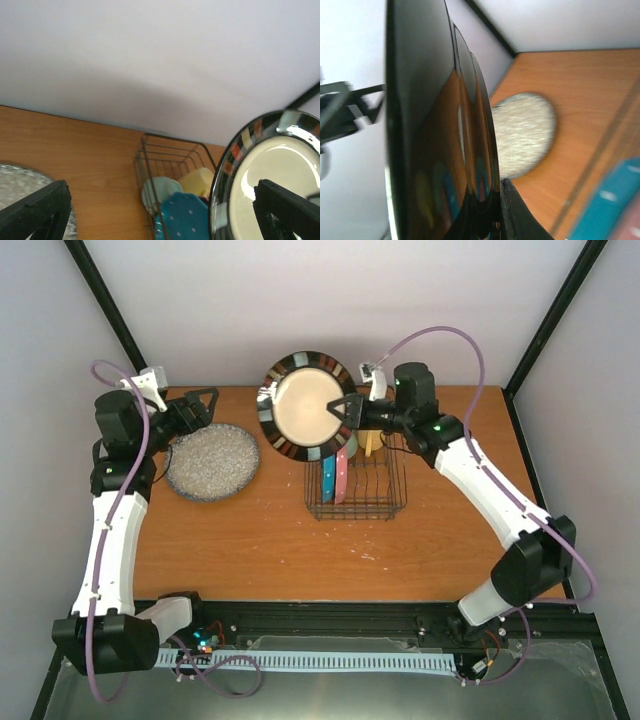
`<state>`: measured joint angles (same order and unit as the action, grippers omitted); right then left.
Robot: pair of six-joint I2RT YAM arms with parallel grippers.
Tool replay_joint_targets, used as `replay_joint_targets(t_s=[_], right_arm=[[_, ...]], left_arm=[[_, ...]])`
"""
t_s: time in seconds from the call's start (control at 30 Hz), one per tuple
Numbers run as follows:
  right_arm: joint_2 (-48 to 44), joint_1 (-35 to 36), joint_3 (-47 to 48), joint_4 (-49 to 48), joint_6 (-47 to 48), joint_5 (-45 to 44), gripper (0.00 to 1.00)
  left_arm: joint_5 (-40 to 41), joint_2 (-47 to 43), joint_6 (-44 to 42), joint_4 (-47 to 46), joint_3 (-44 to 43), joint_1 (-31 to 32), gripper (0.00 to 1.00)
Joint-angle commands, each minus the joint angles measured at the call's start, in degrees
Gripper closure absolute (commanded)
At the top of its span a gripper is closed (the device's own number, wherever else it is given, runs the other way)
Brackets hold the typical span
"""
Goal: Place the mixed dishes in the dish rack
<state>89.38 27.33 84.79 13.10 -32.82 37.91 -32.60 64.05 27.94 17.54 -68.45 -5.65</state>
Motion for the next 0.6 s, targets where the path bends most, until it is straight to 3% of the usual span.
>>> replay_joint_targets(t_s=[0.0, 0.33, 0.57], right_arm=[[-9.01, -0.74, 3.58, 5.89, 10.01, -22.72, 0.97], [-24.26, -1.32, -7.81, 6.57, 13.69, -51.92, 0.97], [-25.33, -1.11, -12.96, 11.3, 11.92, -60.21, 0.97]], left_arm=[[10.52, -1.46, -4.75, 3.14, -2.37, 0.29, 0.0], [12.74, -0.49, -7.06, 2.35, 0.55, 0.3, 0.0], [13.91, 0.43, -8.14, 2.02, 1.88, 0.29, 0.0]])
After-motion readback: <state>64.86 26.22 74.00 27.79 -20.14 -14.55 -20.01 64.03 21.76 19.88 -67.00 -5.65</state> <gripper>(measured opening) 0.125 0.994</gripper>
